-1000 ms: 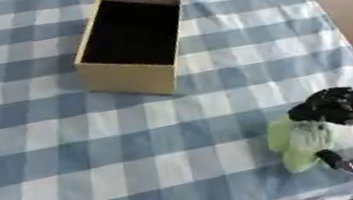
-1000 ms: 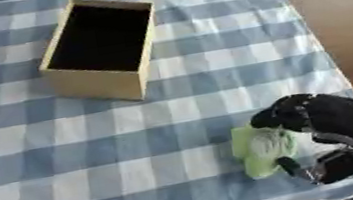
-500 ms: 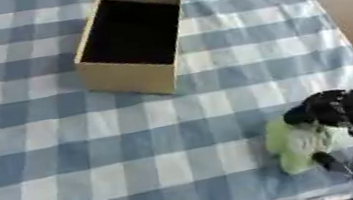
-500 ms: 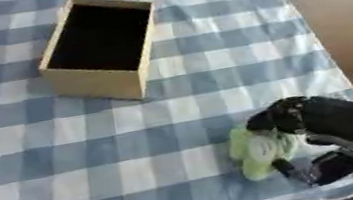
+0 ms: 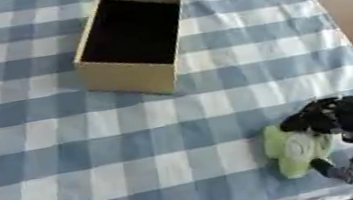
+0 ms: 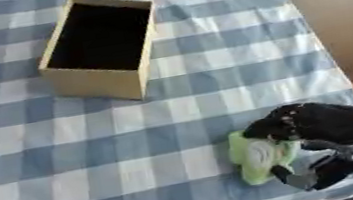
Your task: Pick up objects on the table and place them in the box.
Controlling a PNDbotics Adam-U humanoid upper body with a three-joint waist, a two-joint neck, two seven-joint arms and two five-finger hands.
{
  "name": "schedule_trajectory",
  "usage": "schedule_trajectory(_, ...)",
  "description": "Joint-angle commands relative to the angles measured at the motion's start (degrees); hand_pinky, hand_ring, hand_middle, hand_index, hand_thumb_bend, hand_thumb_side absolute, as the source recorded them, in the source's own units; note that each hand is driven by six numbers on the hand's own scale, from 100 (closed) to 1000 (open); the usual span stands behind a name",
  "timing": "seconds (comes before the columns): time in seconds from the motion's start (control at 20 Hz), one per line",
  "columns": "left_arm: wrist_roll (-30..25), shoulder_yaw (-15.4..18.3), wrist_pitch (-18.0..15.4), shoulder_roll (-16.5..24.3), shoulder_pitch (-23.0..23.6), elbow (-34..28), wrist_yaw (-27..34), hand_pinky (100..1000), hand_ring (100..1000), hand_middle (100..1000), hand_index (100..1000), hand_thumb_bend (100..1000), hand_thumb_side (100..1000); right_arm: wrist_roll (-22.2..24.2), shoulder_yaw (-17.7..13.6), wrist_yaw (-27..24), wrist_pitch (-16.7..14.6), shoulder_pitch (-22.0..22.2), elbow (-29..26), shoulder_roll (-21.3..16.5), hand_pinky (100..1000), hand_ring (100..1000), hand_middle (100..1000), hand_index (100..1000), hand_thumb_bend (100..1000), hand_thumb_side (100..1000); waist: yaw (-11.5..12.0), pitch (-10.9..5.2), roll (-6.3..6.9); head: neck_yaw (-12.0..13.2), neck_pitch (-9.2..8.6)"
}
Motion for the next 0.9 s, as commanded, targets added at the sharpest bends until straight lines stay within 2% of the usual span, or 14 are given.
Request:
schedule_trajectory(0.05,-0.28,0.03,-0.07,0.38,-0.69,-0.84,-0.07,371,634,728,647,100,793,0.21,0.03,-0.25,-0.3,-0.13,-0.81,-1.97,781,762,709,981,100,667,-0.01,-0.58,0.17,-0.17,-0.74)
schedule_trajectory(0.2,-0.42,0.01,-0.06,0.36,-0.69,-0.84,-0.06,371,634,729,647,100,793,-0.52,-0.13,0.04,-0.26,-0.45,-0.81,-2.23,745,717,614,915,100,650,-0.04,-0.6,0.2,-0.23,-0.78)
schedule_trajectory(0.35,-0.56,-0.02,-0.04,0.33,-0.68,-0.84,-0.05,371,635,729,647,100,793,-1.57,-0.06,0.65,0.08,-0.82,-0.81,-2.56,727,690,559,864,100,616,-0.05,-0.59,0.25,-0.31,-0.77)
schedule_trajectory(0.45,-0.68,-0.06,-0.03,0.31,-0.69,-0.84,-0.05,371,635,730,647,100,791,-2.23,0.12,1.06,0.18,-1.07,-0.81,-2.71,701,640,518,819,100,539,-0.04,-0.57,0.28,-0.4,-0.81)
schedule_trajectory(0.55,-0.86,-0.09,-0.02,0.3,-0.7,-0.84,-0.05,371,635,730,647,100,792,-2.55,0.54,1.25,0.19,-1.19,-0.81,-2.75,685,606,500,786,100,511,0.0,-0.54,0.29,-0.47,-0.81)
schedule_trajectory(0.6,-0.93,-0.09,-0.01,0.29,-0.7,-0.84,-0.05,370,636,730,647,100,792,-2.61,0.77,1.2,0.18,-1.23,-0.81,-2.73,662,575,482,735,100,468,0.01,-0.53,0.29,-0.5,-0.81)
schedule_trajectory(0.75,-1.33,-0.14,0.05,0.27,-0.71,-0.84,-0.09,369,636,731,647,100,793,-2.63,1.4,0.32,0.26,-1.31,-0.81,-2.64,635,550,466,702,100,421,0.04,-0.5,0.3,-0.56,-0.82)
schedule_trajectory(0.85,-1.68,-0.15,0.1,0.25,-0.7,-0.84,-0.17,368,636,731,647,100,793,-2.51,1.63,-0.85,0.39,-1.37,-0.81,-2.59,620,538,454,691,100,351,0.06,-0.49,0.3,-0.54,-0.82)
schedule_trajectory(0.9,-1.83,-0.15,0.11,0.24,-0.7,-0.84,-0.19,367,636,731,647,100,792,-2.41,1.7,-1.53,0.39,-1.4,-0.81,-2.59,612,531,447,687,100,267,0.06,-0.49,0.29,-0.54,-0.81)
